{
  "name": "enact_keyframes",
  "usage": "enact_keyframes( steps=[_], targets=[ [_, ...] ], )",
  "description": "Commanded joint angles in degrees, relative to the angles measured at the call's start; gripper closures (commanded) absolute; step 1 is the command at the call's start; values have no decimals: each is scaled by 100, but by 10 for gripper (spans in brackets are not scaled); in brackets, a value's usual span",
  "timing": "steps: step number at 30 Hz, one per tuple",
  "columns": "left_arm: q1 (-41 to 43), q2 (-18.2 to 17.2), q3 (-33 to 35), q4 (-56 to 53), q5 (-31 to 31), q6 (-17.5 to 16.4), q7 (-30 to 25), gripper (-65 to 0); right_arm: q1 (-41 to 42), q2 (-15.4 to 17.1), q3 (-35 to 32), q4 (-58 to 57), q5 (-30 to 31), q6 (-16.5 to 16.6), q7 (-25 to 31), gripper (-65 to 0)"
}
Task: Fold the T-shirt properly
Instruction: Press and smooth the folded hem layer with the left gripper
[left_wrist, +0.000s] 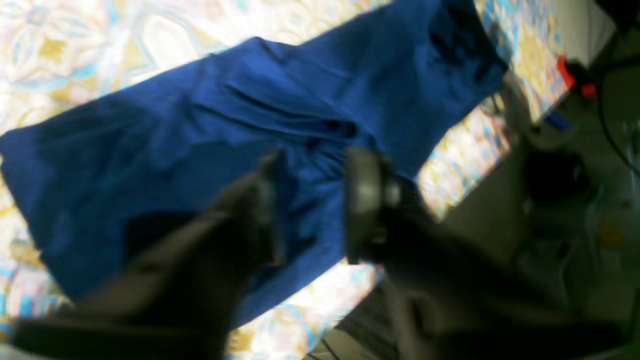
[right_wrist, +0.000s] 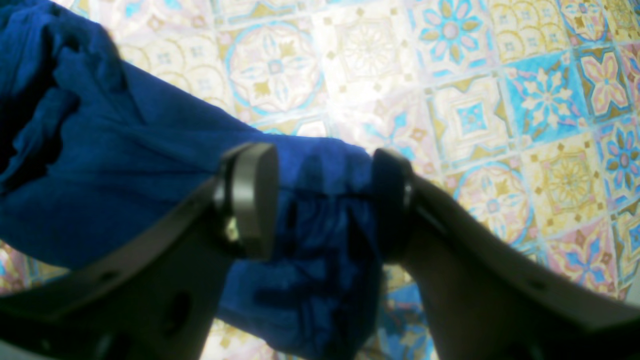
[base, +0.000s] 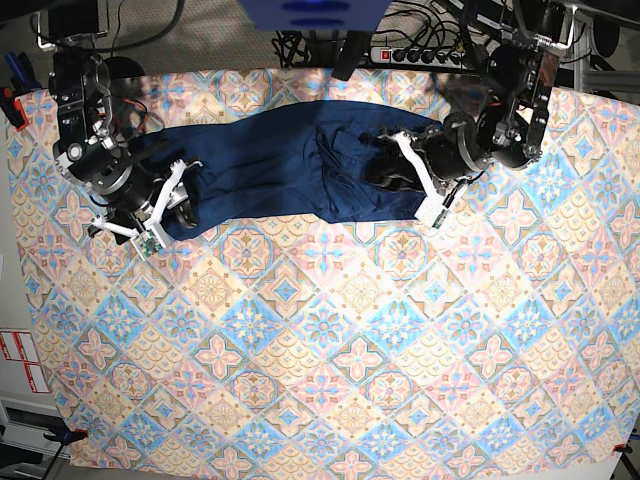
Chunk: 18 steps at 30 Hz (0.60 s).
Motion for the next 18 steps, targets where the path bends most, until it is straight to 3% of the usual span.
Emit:
enact_keyframes(
  steps=[1, 3, 7, 14, 18],
  targets=[
    [-42, -15, -16, -138, -75, -30, -25, -74, 53, 72, 49, 108, 44, -5, 116, -288],
    [-69, -6, 11, -357, -75, -30, -25, -34, 53, 72, 49, 108, 44, -5, 116, -288],
    [-69, 231, 107, -744, -58, -30, 37, -30, 53, 63, 49, 108, 44, -5, 107, -288],
    [-473, 117, 1479, -876, -58, -21, 494, -27, 53, 63, 40, 108, 44, -5, 107, -288],
    [-587, 82, 1699, -876, -67, -21, 450, -27, 53, 55, 31, 108, 44, -5, 107, -288]
  ],
)
